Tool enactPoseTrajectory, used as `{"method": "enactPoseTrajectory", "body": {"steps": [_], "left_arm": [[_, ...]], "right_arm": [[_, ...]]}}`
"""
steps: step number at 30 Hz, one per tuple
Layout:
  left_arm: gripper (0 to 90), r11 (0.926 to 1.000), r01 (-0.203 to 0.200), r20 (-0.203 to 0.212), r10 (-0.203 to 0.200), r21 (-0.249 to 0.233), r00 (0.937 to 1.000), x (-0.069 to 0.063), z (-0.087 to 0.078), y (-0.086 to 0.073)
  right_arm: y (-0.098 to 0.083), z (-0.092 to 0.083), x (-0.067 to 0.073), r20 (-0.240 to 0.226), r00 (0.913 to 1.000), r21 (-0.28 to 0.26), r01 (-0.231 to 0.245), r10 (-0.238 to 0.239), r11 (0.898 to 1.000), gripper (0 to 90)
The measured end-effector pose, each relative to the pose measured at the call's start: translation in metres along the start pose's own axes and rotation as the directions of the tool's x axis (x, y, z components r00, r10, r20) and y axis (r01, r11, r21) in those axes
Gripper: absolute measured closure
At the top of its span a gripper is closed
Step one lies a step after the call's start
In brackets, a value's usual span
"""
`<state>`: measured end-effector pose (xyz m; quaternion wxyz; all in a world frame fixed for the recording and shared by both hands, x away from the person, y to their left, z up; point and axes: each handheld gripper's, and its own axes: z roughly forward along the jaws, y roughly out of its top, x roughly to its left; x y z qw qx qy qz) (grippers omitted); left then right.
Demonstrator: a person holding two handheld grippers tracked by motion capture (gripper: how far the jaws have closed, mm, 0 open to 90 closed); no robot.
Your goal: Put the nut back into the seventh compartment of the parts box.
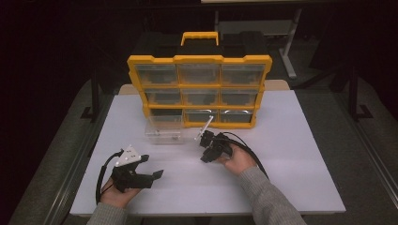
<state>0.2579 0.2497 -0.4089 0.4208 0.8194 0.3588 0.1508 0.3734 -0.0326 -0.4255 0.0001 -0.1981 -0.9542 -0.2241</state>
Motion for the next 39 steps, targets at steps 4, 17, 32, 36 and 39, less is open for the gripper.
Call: {"method": "enactPoseTrajectory", "body": {"steps": [4,17,32,36,39], "left_arm": [[20.2,1.0000,-0.005,-0.001,0.005,0.003,1.0000,0.000,0.000,0.000],[20.2,0.9997,-0.016,0.001,0.016,0.017,0.9999,0.000,0.000,0.000],[20.2,0.9993,-0.023,0.002,0.023,0.028,0.9997,0.000,0.000,0.000],[20.2,0.9996,-0.015,0.001,0.015,0.022,0.9999,0.000,0.000,0.000],[20.2,0.9993,-0.026,0.001,0.026,0.026,0.9997,0.001,-0.001,0.001]], "right_arm": [[0.000,0.000,-0.002,-0.008,0.9999,-0.001,-0.007,0.007,1.000,69.2],[0.001,-0.014,-0.008,-0.047,0.9983,-0.050,-0.036,0.033,0.998,69.2],[0.023,-0.036,-0.011,-0.057,0.9983,-0.077,-0.014,0.010,0.997,69.2],[0.030,-0.044,-0.010,-0.044,0.9990,-0.081,-0.014,0.011,0.997,69.2],[0.037,-0.049,-0.011,-0.039,0.9992,-0.083,-0.006,0.003,0.997,69.2]]}}
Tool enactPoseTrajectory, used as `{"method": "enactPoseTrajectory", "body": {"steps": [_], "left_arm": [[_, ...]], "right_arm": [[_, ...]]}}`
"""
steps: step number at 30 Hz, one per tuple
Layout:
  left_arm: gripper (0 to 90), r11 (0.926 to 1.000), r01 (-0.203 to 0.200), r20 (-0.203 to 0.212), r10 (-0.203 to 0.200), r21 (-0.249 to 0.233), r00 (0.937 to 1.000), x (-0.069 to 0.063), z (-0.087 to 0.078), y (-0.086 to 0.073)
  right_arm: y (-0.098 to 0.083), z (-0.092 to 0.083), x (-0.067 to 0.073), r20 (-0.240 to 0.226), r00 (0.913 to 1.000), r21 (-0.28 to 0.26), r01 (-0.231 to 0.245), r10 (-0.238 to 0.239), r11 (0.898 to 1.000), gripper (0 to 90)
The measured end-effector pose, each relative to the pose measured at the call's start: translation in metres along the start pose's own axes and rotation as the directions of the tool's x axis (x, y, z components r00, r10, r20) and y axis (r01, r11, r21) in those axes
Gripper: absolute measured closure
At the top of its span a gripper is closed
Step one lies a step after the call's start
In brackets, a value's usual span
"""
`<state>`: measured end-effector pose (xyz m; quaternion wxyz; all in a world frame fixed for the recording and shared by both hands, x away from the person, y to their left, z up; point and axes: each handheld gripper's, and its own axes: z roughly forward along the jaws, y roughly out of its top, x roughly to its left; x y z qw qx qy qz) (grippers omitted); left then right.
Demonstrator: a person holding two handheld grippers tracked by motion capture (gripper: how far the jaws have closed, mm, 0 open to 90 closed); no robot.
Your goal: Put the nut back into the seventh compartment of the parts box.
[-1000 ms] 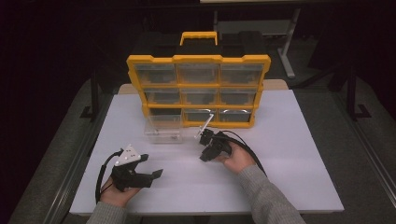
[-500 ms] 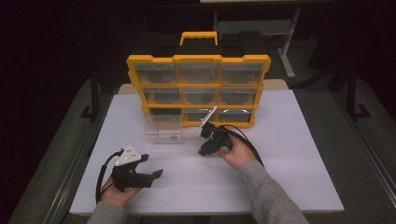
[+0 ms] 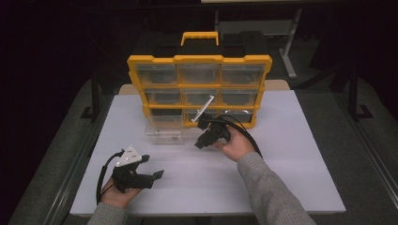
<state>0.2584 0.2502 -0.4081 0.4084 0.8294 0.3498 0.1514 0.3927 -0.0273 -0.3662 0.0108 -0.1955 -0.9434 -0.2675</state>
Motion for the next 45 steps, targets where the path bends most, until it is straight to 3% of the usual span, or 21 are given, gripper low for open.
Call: {"method": "enactPoseTrajectory", "body": {"steps": [6,8,16,29,30,32,34,45], "left_arm": [[20.2,1.0000,0.007,0.000,-0.007,-0.005,1.0000,0.000,0.000,0.000],[20.2,0.9999,0.008,0.000,-0.008,-0.006,1.0000,0.000,0.000,0.000],[20.2,0.9999,0.008,0.001,-0.008,-0.007,1.0000,0.000,0.000,0.000],[20.2,0.9999,0.012,0.003,-0.012,-0.011,0.9999,0.001,0.000,0.000],[20.2,0.9999,0.012,0.003,-0.012,-0.013,0.9999,0.001,0.000,0.000],[20.2,0.9998,0.012,0.004,-0.012,-0.013,0.9999,0.000,0.000,0.000],[20.2,0.9998,0.016,0.004,-0.016,-0.015,0.9999,0.000,0.000,0.000],[20.2,0.9998,0.012,0.005,-0.012,-0.015,0.9999,0.000,-0.001,0.001]], "right_arm": [[0.014,-0.010,0.001,0.000,0.9999,0.000,-0.013,0.013,1.000,69.2],[0.022,-0.013,-0.001,0.003,0.9998,-0.023,0.019,-0.019,1.000,69.2],[0.041,-0.022,-0.001,0.005,0.9997,-0.034,0.025,-0.025,0.999,69.2],[0.084,-0.021,0.003,-0.001,0.9997,-0.022,0.026,-0.026,0.999,69.2],[0.087,-0.019,0.002,0.001,0.9989,-0.034,0.046,-0.046,0.998,69.2],[0.094,-0.016,0.002,-0.003,0.9995,-0.020,0.033,-0.033,0.999,69.2],[0.100,-0.012,0.002,0.003,0.9988,-0.015,0.048,-0.048,0.999,69.2],[0.122,0.017,-0.004,0.006,0.9996,0.029,0.027,-0.028,0.999,69.1]]}}
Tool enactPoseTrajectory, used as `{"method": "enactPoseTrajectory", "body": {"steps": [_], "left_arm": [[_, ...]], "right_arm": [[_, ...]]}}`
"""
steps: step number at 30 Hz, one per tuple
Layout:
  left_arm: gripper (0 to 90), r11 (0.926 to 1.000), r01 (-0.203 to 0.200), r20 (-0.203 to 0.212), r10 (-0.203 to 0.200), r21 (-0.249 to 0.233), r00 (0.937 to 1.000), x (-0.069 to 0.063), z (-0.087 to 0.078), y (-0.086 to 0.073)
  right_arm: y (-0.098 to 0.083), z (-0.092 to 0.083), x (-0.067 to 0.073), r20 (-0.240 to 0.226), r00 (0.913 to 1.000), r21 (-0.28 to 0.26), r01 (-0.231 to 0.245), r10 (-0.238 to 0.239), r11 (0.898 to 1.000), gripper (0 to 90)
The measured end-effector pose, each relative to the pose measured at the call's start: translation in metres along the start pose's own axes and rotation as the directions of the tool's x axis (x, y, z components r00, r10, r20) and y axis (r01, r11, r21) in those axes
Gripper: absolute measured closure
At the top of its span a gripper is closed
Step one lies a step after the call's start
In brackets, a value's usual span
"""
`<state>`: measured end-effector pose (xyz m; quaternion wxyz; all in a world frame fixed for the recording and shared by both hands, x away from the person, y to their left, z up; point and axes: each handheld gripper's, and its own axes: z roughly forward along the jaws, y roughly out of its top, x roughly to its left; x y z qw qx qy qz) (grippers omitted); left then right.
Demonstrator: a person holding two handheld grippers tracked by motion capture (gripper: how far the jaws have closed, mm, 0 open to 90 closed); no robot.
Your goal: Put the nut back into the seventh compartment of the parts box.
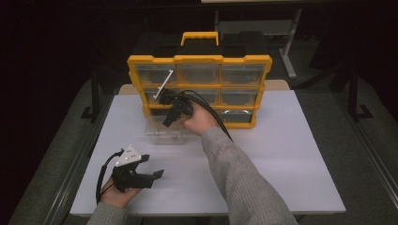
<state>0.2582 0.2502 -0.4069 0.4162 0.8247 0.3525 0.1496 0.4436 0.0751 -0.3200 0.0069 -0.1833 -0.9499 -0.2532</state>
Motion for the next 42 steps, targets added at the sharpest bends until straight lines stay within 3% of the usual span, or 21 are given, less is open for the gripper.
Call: {"method": "enactPoseTrajectory", "body": {"steps": [6,12,15,27,34,42], "left_arm": [[20.2,1.0000,0.002,0.003,-0.002,0.003,1.0000,0.001,-0.001,0.000],[20.2,1.0000,0.002,0.004,-0.002,-0.005,1.0000,0.001,-0.001,0.000],[20.2,1.0000,0.001,0.004,-0.001,-0.003,1.0000,0.001,-0.001,0.000],[20.2,1.0000,0.003,0.004,-0.003,0.000,1.0000,0.001,0.001,0.000],[20.2,1.0000,0.003,0.004,-0.003,0.000,1.0000,0.000,0.001,-0.001],[20.2,1.0000,0.002,0.002,-0.002,0.005,1.0000,0.000,0.002,-0.001]], "right_arm": [[0.001,0.020,-0.004,0.035,0.9994,0.029,0.004,-0.005,1.000,69.1],[-0.001,0.030,-0.010,0.004,1.0000,0.025,-0.007,0.007,1.000,68.4],[-0.003,0.031,-0.008,0.012,0.9998,0.013,-0.018,0.017,1.000,66.5],[-0.017,0.005,-0.004,0.028,0.9989,-0.020,-0.038,0.038,0.999,64.2],[-0.034,-0.013,-0.003,0.006,0.9997,-0.092,-0.024,0.025,0.995,64.0],[-0.062,-0.031,-0.003,0.007,0.9995,-0.133,-0.031,0.032,0.991,63.7]]}}
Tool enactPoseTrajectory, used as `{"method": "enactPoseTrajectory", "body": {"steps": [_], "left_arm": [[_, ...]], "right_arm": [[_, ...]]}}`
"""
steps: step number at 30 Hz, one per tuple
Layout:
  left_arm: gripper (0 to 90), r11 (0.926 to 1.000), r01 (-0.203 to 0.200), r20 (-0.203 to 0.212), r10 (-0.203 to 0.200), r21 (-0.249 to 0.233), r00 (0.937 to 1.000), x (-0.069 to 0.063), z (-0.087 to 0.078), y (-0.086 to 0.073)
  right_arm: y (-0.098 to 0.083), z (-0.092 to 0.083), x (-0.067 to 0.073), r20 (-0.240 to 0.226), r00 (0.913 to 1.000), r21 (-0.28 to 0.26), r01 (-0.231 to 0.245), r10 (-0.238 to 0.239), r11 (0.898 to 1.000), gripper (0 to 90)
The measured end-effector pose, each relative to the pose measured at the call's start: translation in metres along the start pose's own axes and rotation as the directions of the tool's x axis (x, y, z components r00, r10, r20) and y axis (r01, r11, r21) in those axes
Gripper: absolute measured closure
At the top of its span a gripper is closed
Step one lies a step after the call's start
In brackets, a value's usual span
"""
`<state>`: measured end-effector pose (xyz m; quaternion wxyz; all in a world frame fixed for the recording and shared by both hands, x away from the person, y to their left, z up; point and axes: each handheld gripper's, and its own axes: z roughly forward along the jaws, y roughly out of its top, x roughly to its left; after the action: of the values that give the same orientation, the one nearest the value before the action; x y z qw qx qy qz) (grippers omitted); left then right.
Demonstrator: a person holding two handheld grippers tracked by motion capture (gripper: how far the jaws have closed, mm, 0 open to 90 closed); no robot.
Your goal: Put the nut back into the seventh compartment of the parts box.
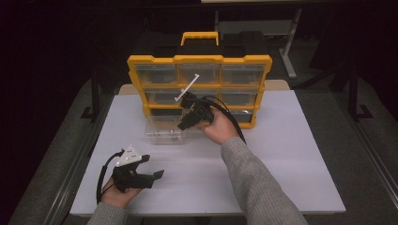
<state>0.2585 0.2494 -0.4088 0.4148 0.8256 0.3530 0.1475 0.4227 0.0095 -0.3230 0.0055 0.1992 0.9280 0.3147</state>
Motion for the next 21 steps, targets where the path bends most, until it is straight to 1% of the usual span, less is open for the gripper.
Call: {"method": "enactPoseTrajectory", "body": {"steps": [1,7,8,10,12,15,19,20,21], "left_arm": [[20.2,1.0000,-0.006,0.000,0.006,0.007,1.0000,0.000,0.000,0.000],[20.3,1.0000,-0.005,-0.001,0.005,0.002,1.0000,-0.001,0.000,0.001],[20.3,1.0000,-0.005,-0.001,0.005,0.004,1.0000,-0.001,0.000,0.000],[20.3,0.9999,-0.009,-0.001,0.009,0.006,1.0000,-0.001,0.000,0.000],[20.4,1.0000,-0.009,-0.003,0.009,-0.001,1.0000,-0.001,0.000,0.000],[20.4,1.0000,-0.009,-0.001,0.009,0.003,1.0000,-0.001,0.000,0.000],[20.4,1.0000,-0.003,0.004,0.003,0.000,1.0000,-0.002,0.001,0.001],[20.4,0.9999,-0.012,0.004,0.012,0.004,0.9999,-0.002,0.001,0.001],[20.4,0.9999,-0.010,0.003,0.010,0.001,0.9999,-0.002,0.001,0.001]], "right_arm": [[-0.003,-0.003,0.001,-0.003,0.9999,-0.001,-0.013,0.013,1.000,63.7],[-0.020,-0.015,0.001,-0.001,0.9999,-0.008,-0.016,0.016,1.000,62.7],[-0.025,-0.018,0.002,0.005,0.9998,-0.015,-0.019,0.019,1.000,62.2],[-0.028,-0.020,0.002,0.003,0.9998,-0.018,-0.021,0.022,1.000,61.9],[-0.035,-0.023,0.002,0.002,0.9996,-0.026,-0.030,0.030,0.999,61.2],[-0.047,-0.028,0.002,0.010,0.9993,-0.029,-0.036,0.036,0.999,60.5],[-0.064,-0.035,0.000,0.015,0.9984,-0.039,-0.053,0.054,0.998,59.6],[-0.068,-0.036,-0.001,0.015,0.9980,-0.042,-0.060,0.061,0.997,59.1],[-0.072,-0.037,-0.001,0.014,0.9970,-0.040,-0.076,0.077,0.996,58.8]]}}
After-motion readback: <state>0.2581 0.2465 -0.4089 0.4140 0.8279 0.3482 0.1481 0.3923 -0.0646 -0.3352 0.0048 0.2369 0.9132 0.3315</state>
